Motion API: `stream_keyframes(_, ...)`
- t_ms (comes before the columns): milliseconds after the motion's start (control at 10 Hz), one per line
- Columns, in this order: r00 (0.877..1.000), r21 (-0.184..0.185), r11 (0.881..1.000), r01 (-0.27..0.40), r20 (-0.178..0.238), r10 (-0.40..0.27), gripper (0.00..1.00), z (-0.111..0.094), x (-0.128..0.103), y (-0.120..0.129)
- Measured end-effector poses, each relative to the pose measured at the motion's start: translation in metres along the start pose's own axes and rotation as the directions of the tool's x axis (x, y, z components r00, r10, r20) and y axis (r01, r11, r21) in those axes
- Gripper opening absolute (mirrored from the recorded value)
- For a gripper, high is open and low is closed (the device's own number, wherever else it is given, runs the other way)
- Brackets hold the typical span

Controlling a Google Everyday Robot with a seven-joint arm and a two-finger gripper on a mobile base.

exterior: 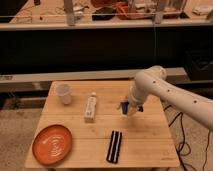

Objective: Place the white sponge in the ceramic cup

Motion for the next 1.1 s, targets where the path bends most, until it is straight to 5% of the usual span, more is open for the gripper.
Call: stream_keyframes(1100, 0.997, 0.067, 0.997, 0.035, -0.071, -0.03, 0.01, -0.021, -0.081, -0.061)
